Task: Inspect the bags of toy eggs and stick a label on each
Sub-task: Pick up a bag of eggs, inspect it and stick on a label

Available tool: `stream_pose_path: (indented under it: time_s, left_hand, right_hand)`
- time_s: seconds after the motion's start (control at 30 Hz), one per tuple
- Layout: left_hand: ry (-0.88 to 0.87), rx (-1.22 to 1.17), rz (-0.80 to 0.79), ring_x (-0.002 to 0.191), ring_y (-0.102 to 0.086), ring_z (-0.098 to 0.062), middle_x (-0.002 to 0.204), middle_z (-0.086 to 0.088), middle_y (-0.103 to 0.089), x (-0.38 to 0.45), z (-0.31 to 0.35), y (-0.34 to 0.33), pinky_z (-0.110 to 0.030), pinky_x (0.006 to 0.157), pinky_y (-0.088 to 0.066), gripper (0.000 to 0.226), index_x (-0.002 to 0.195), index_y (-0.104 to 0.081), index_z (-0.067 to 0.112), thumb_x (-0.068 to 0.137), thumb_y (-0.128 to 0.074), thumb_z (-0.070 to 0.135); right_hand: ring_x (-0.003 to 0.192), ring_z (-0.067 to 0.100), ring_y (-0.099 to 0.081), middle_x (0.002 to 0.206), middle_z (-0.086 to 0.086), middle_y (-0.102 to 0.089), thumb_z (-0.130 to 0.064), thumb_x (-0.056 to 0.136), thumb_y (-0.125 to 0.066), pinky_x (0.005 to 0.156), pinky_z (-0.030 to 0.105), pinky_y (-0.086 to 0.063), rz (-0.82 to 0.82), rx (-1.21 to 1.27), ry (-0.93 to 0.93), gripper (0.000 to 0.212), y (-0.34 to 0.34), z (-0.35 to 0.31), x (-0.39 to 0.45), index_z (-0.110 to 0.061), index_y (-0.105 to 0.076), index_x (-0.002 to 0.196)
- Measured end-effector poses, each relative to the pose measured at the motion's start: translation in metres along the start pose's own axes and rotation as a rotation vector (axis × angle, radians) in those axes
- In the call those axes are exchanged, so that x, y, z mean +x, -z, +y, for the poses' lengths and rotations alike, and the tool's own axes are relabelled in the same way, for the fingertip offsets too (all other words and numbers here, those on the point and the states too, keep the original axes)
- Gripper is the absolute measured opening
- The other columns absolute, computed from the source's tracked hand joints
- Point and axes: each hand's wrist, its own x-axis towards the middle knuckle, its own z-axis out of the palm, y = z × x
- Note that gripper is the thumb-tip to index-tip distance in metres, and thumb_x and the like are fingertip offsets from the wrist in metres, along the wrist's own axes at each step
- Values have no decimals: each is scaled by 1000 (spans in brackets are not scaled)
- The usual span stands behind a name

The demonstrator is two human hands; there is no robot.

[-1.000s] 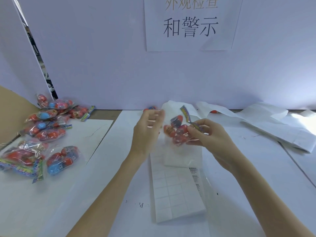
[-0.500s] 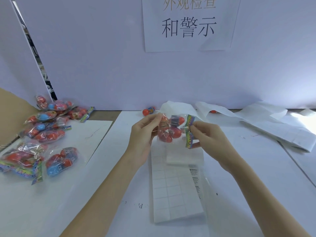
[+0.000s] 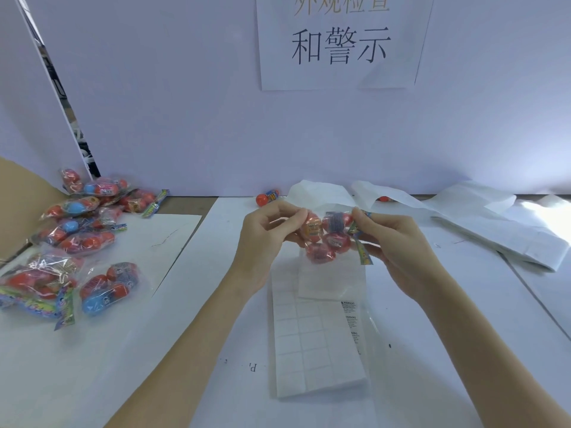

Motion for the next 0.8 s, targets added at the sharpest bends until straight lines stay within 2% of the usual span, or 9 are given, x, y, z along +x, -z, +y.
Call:
stream_pose_path:
  time_s: [0.07, 0.13, 0.2, 0.27, 0.33, 0.4, 0.47, 0.6, 0.8]
  left_hand:
    - [-13, 10, 31, 72, -69, -24, 93, -26, -72, -1, -4, -4, -28, 67, -58, 16, 87, -73, -3, 99, -66, 4]
    - [0, 31, 60, 73, -71, -24, 90, -19, -74, -2, -6, -5, -28, 69, -59, 18, 85, -71, 0, 101, -64, 4]
    - [17, 37, 89, 72, -73, -25, 85, -14, -73, -3, -8, -4, -29, 70, -60, 15, 86, -69, 0, 100, -63, 3]
    - [43, 4, 95, 70, -72, -25, 86, -14, -70, -3, -7, -5, -31, 67, -60, 10, 92, -67, -1, 99, -62, 4]
    - [84, -26, 61, 73, -68, -23, 93, -11, -66, -3, -6, -6, -34, 64, -57, 20, 105, -66, 2, 95, -61, 18]
    - [112, 58, 28, 80, -62, -17, 97, -1, -67, -2, -6, -5, -33, 66, -54, 36, 114, -70, 11, 92, -60, 38]
    - [117, 145, -18, 82, -60, -15, 95, 1, -71, -2, -7, -4, -32, 70, -52, 36, 110, -76, 15, 97, -64, 46]
    - [117, 97, -3, 80, -63, -19, 96, -19, -74, -3, -7, -4, -35, 75, -50, 23, 93, -79, 6, 101, -68, 25]
    - [96, 105, 90, 73, -69, -16, 88, -10, -78, -1, -9, -9, -29, 69, -57, 21, 87, -82, 15, 99, -71, 29]
  right_hand:
    - [94, 22, -72, 110, 15, -79, -29, 105, -59, 86, 30, -60, -3, 29, -17, 33, 0, -1, 0, -5, -81, 103]
    - [102, 22, -75, 113, 13, -78, -37, 105, -57, 96, 38, -60, -41, 28, 5, 37, 2, -2, 0, -8, -79, 111]
    - [107, 23, -75, 114, 10, -78, -45, 102, -58, 94, 38, -62, -111, -1, 16, 42, -1, -2, -2, -11, -76, 119]
    - [101, 27, -76, 110, 14, -78, -37, 100, -65, 91, 39, -63, -87, -9, 32, 36, -5, -1, -3, -8, -74, 119]
    - [91, 26, -76, 103, 17, -79, -24, 99, -71, 87, 39, -63, -19, -33, 58, 24, -6, 0, -3, -4, -75, 111]
    - [83, 20, -74, 96, 13, -79, -24, 98, -71, 77, 30, -59, -47, -79, 55, 19, -5, 1, -5, -7, -78, 104]
    - [81, 16, -73, 96, 11, -80, -29, 98, -71, 72, 23, -57, -100, -99, 37, 21, -7, 1, -7, -12, -81, 105]
    - [84, 17, -75, 98, 14, -80, -27, 102, -64, 74, 22, -58, -141, -67, 20, 27, -9, 0, -7, -7, -82, 107]
    - [75, 13, -71, 92, 10, -80, -25, 105, -61, 66, 21, -56, -11, -23, 9, 28, -18, 3, -6, -6, -81, 105]
